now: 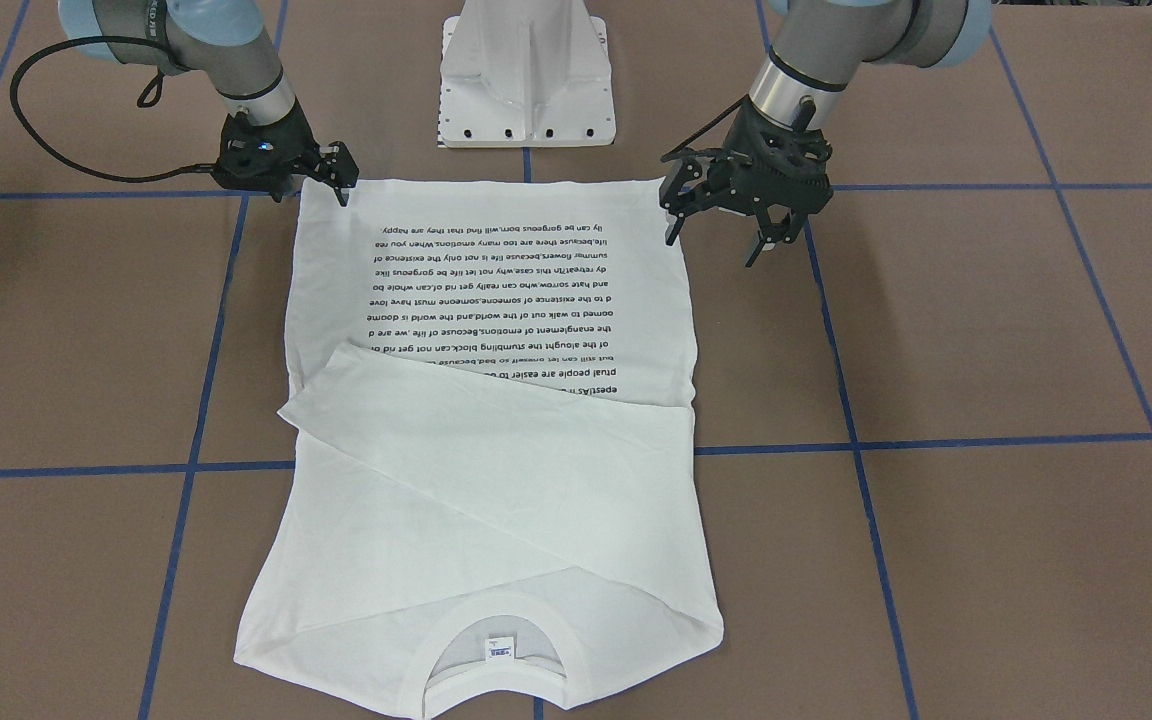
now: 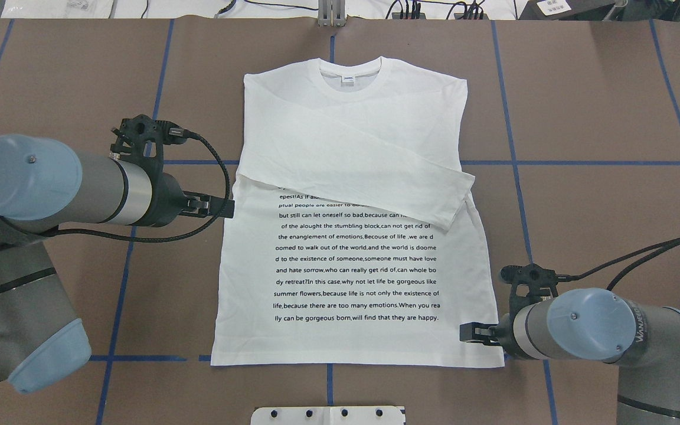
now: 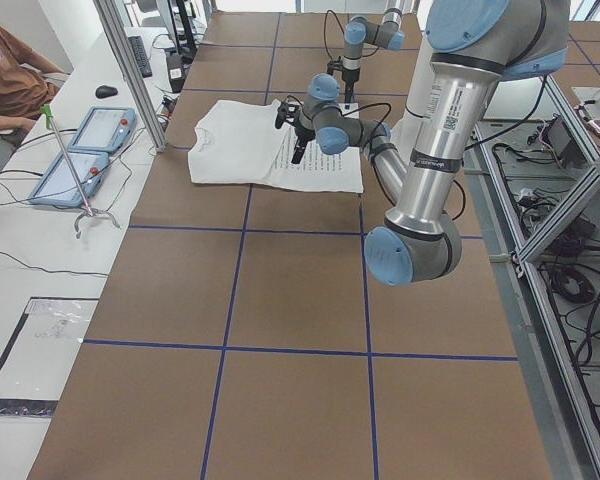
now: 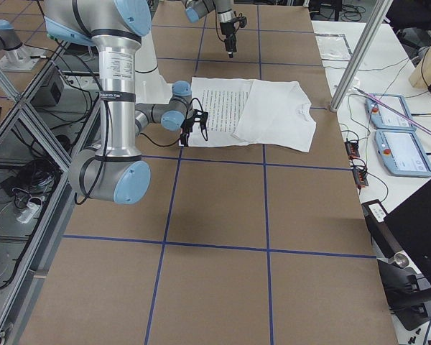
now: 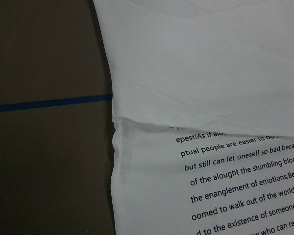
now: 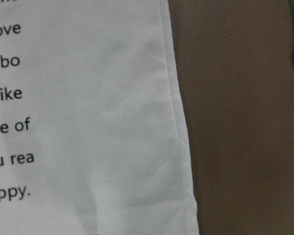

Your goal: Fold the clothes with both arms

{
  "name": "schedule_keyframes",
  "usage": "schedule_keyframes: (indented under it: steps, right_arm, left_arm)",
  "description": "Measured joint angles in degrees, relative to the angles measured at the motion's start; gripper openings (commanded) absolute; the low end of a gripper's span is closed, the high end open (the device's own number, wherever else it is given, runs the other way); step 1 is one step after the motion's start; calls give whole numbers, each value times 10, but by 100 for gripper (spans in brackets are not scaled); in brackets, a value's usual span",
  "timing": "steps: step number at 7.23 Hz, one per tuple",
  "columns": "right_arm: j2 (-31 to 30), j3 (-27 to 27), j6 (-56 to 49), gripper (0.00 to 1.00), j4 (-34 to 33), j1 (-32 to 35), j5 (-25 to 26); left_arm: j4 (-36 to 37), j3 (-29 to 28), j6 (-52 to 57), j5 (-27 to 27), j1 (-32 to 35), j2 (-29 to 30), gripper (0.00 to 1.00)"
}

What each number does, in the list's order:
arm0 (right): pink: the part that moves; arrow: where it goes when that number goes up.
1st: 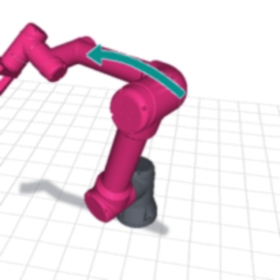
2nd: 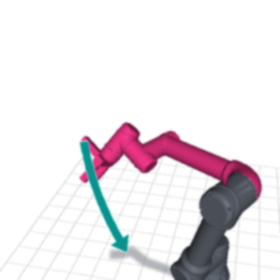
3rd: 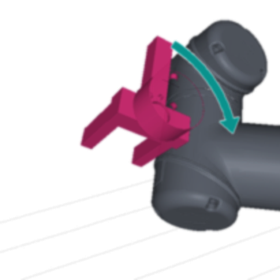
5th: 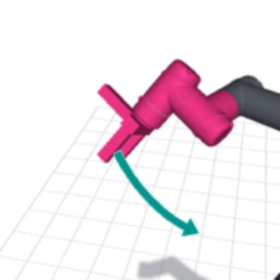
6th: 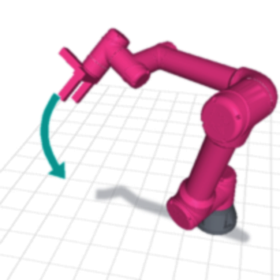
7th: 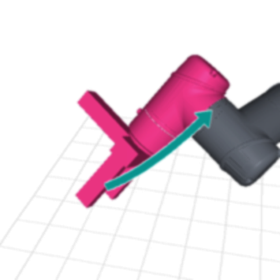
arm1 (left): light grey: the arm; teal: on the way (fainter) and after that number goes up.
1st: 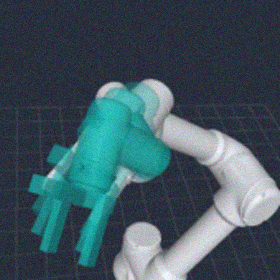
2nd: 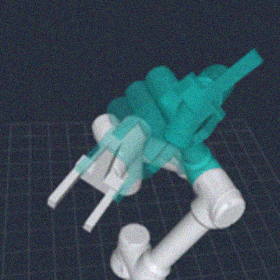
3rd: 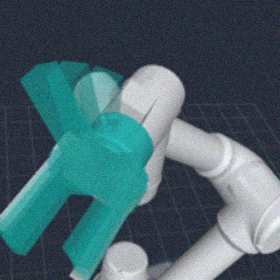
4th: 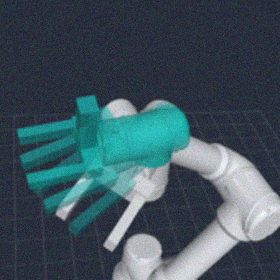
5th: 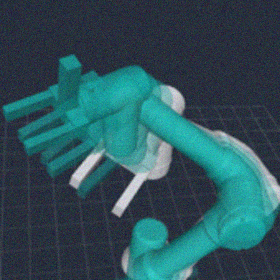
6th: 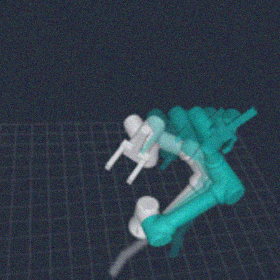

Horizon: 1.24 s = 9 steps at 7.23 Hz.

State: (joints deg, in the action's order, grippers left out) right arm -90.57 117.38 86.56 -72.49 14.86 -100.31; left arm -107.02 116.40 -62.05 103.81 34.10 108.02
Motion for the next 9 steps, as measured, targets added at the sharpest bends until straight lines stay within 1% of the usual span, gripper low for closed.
schedule_keyframes:
  steps: [5,6,7,8,9]
  right_arm:
    - [0,-6,3,97,-6,-14,-10]
    - [-2,-5,6,94,-7,-18,-11]
    - [-4,-4,8,78,-7,-20,-11]
    - [-4,-4,14,59,-7,-21,-11]
    - [-5,-3,23,47,-7,-22,-11]
  left_arm:
    - [-2,-1,0,-1,0,-3,100]
    - [-3,-2,0,-1,0,-4,100]
    - [-3,-2,0,-1,-1,-4,100]
    - [-4,-3,0,-1,-1,-4,100]
    - [-4,-3,0,-1,-1,-4,100]
